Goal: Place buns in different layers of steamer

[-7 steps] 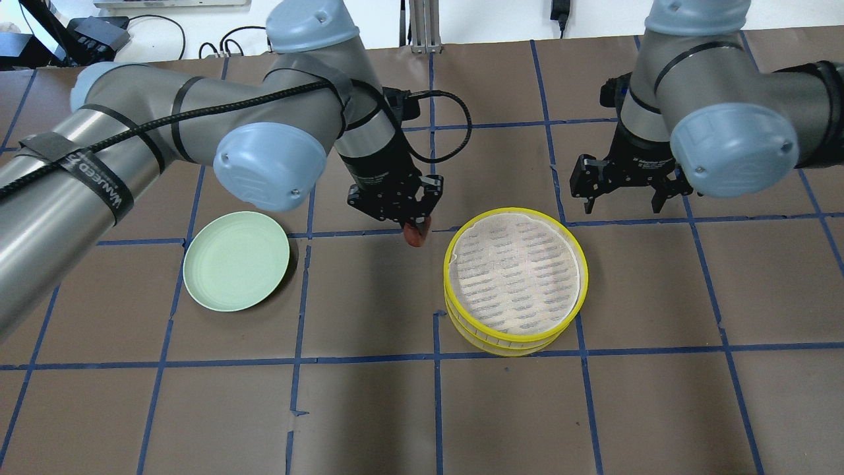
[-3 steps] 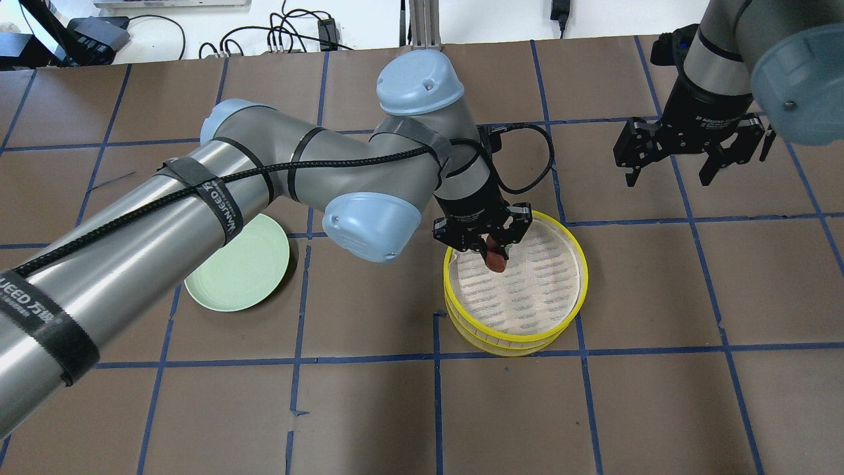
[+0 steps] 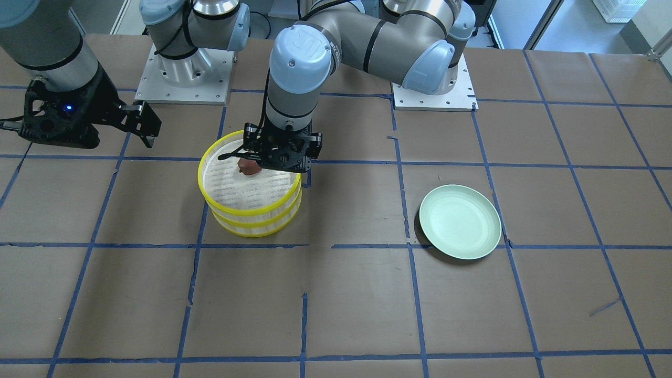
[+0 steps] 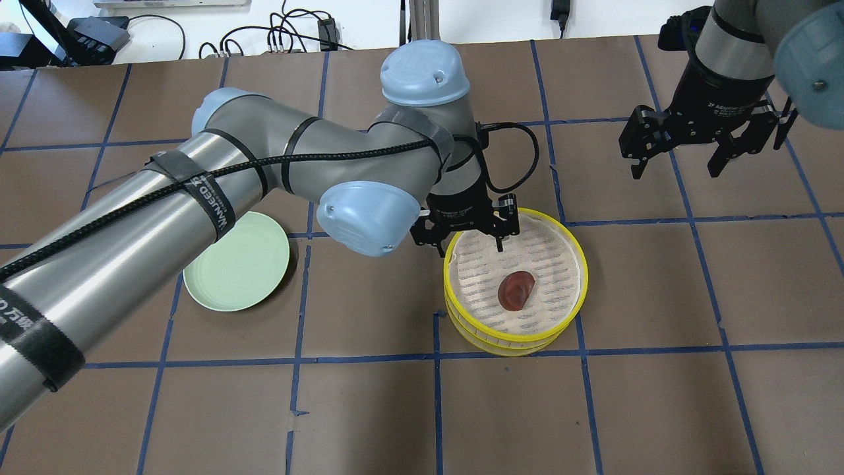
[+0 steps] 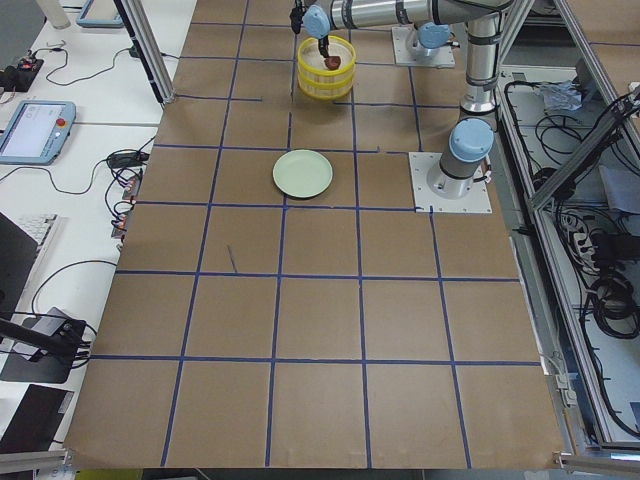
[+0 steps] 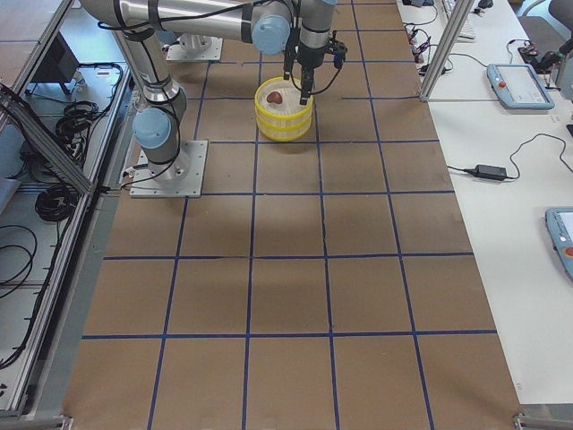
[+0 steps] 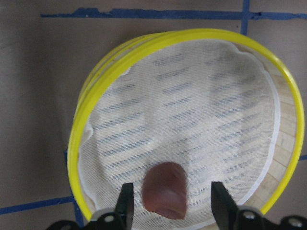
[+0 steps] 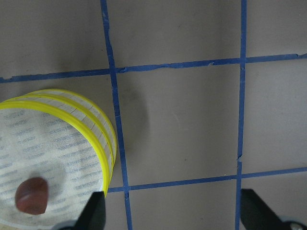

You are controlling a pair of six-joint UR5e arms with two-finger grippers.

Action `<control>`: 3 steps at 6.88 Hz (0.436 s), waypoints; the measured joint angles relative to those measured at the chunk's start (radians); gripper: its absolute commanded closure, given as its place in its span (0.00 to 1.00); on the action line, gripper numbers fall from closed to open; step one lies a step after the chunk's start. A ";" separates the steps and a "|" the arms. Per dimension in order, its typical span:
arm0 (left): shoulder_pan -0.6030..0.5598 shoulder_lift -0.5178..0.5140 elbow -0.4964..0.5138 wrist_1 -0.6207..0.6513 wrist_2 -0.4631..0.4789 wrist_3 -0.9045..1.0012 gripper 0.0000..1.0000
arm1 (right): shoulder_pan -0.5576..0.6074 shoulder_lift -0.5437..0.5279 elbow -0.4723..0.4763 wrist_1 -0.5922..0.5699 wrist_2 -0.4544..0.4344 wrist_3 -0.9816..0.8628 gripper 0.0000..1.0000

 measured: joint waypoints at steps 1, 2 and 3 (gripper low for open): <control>0.040 0.033 0.045 -0.084 0.043 0.023 0.01 | 0.013 -0.002 -0.020 0.014 0.009 -0.001 0.00; 0.095 0.071 0.094 -0.169 0.087 0.071 0.01 | 0.028 -0.003 -0.035 0.022 0.013 -0.004 0.00; 0.154 0.112 0.125 -0.224 0.126 0.135 0.01 | 0.037 -0.003 -0.042 0.023 0.015 -0.006 0.00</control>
